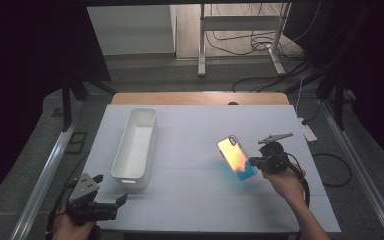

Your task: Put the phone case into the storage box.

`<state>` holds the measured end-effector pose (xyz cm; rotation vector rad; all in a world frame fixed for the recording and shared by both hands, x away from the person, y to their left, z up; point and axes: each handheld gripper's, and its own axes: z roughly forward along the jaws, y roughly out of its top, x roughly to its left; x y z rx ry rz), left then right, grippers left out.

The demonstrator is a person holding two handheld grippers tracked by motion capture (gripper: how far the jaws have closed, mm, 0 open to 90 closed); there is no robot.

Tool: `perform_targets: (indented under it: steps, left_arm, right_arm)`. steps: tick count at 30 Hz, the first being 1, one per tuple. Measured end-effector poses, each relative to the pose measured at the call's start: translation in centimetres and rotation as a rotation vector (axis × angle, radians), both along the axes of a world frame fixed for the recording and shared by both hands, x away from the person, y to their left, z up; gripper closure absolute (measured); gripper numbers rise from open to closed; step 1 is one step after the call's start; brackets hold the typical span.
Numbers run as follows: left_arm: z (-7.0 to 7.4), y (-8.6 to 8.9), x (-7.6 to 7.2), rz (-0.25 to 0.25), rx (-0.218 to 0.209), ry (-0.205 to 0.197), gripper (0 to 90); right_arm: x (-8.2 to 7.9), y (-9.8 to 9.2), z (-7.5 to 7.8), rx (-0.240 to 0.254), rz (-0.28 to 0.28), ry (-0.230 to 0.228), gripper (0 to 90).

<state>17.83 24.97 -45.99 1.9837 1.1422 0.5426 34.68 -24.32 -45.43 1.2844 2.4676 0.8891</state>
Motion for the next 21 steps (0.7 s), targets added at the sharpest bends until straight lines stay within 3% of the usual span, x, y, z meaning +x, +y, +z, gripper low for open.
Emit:
perform_targets:
  steps: [9,16,21]
  left_arm:
    - [0.0,0.1,0.0,-0.006,-0.017,0.001,2.2]
    - [0.0,1.1,0.4,-0.019,-0.113,0.04,4.2]
    - [0.0,1.1,0.5,-0.019,-0.121,0.046,1.7]
  right_arm:
    - [-0.4,0.3,0.6,0.014,0.001,-0.051,88.2]
    - [-0.6,0.4,1.1,0.035,0.009,-0.079,88.2]
    - [-0.9,0.6,1.6,0.056,0.018,-0.111,88.2]
